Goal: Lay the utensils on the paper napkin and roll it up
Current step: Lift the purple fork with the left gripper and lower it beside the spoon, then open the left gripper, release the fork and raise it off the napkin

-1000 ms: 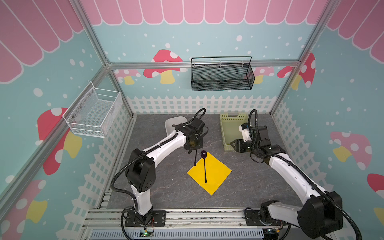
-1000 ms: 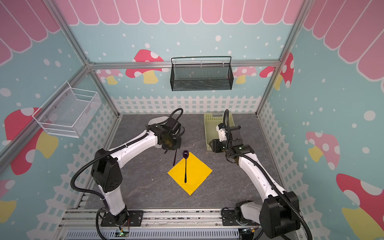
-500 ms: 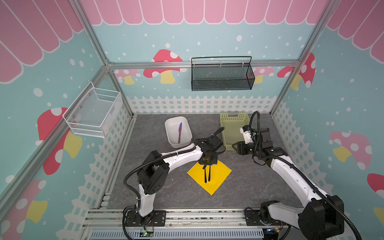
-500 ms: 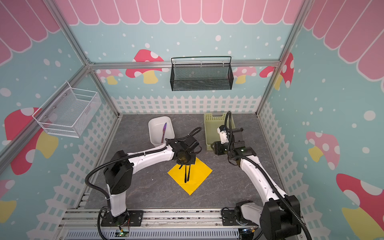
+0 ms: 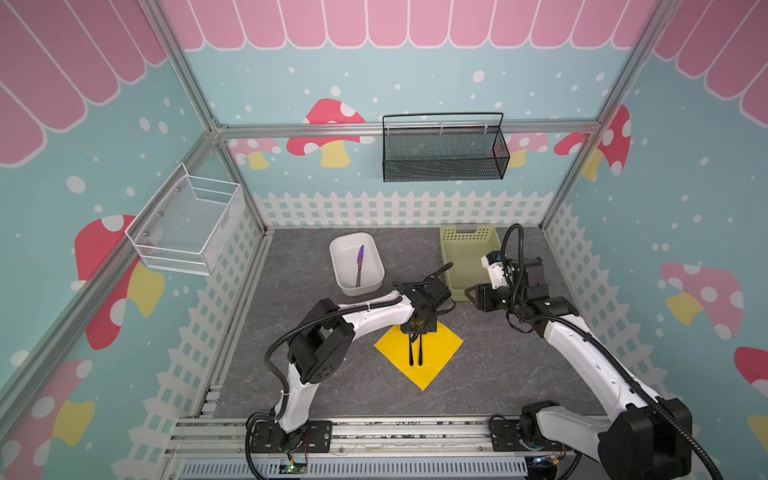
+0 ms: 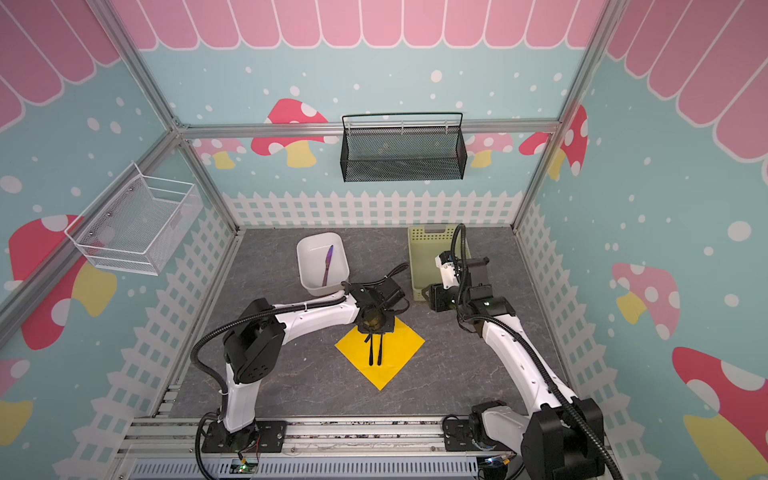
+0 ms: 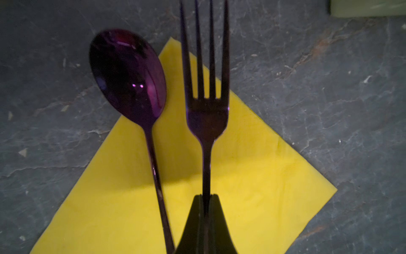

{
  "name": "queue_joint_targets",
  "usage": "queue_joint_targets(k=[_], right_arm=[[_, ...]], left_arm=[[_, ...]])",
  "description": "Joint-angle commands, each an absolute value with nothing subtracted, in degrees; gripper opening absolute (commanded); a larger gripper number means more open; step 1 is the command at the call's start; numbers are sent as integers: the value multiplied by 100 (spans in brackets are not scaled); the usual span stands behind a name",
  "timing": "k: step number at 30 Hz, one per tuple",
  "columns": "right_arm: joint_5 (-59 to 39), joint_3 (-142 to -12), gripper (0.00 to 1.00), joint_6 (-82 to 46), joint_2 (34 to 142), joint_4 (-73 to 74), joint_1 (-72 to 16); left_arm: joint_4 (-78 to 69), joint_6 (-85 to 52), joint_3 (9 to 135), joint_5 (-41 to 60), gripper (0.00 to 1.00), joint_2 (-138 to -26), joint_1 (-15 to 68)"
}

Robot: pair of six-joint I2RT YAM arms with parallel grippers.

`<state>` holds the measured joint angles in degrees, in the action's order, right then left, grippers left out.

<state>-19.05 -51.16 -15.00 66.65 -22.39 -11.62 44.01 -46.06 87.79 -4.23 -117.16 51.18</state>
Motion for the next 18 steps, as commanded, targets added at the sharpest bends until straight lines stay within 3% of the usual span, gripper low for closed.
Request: queue_joint_targets(k=[1,18], right_arm=[[-1978,-5065,50,-1380,6577,-2190,-1134],[-1961,-5050,50,-1380,6524,-2198,-1134]], left_arm=[[4295,-4774,8858,-555,0,-11859,5120],[4248,-4851,8722,-582,0,-11936,5054]])
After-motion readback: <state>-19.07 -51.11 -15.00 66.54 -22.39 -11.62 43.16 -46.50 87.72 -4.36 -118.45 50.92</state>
